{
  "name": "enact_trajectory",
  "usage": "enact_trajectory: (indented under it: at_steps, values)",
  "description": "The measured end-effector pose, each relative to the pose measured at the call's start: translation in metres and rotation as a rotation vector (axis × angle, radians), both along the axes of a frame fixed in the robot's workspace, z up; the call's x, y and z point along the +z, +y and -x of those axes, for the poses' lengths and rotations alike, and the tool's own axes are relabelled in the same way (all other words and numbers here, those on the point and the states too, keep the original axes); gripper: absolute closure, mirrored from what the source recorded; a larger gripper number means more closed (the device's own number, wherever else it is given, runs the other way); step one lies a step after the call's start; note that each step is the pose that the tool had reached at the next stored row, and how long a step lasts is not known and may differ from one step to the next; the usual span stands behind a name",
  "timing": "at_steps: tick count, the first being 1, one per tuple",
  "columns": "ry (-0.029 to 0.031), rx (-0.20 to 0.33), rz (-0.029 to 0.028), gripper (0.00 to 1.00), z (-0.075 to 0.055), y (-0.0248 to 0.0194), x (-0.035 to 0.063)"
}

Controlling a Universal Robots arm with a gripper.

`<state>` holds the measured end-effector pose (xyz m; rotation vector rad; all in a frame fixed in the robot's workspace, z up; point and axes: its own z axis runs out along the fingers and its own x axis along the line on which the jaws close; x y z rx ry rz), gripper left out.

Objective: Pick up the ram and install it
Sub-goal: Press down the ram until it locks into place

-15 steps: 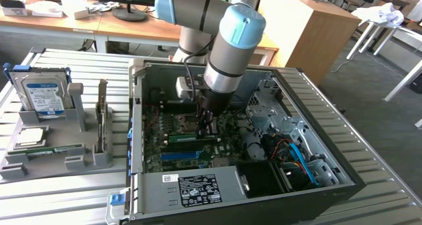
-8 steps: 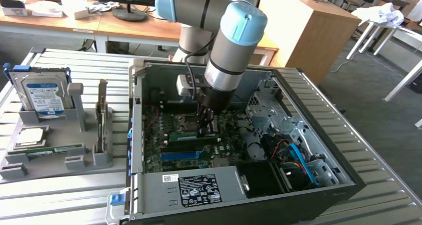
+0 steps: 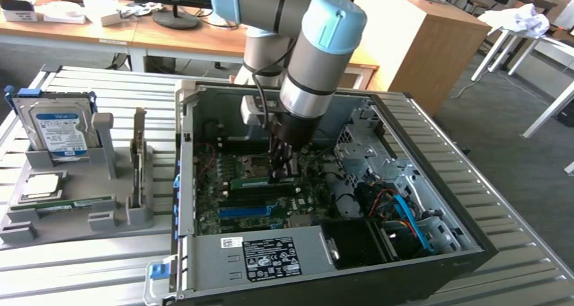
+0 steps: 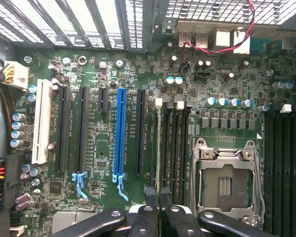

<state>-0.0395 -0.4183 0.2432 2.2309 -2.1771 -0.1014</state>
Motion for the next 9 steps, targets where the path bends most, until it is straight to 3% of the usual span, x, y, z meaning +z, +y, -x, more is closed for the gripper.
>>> enact_trajectory:
  at_steps: [4, 9]
  values:
    - [-0.0017, 0.000, -0.0032, 0.88, 0.0019, -0.0005, 0.0035]
    - [-0.0090, 0.000, -0.0086, 0.88, 0.0095, -0.0010, 0.0050]
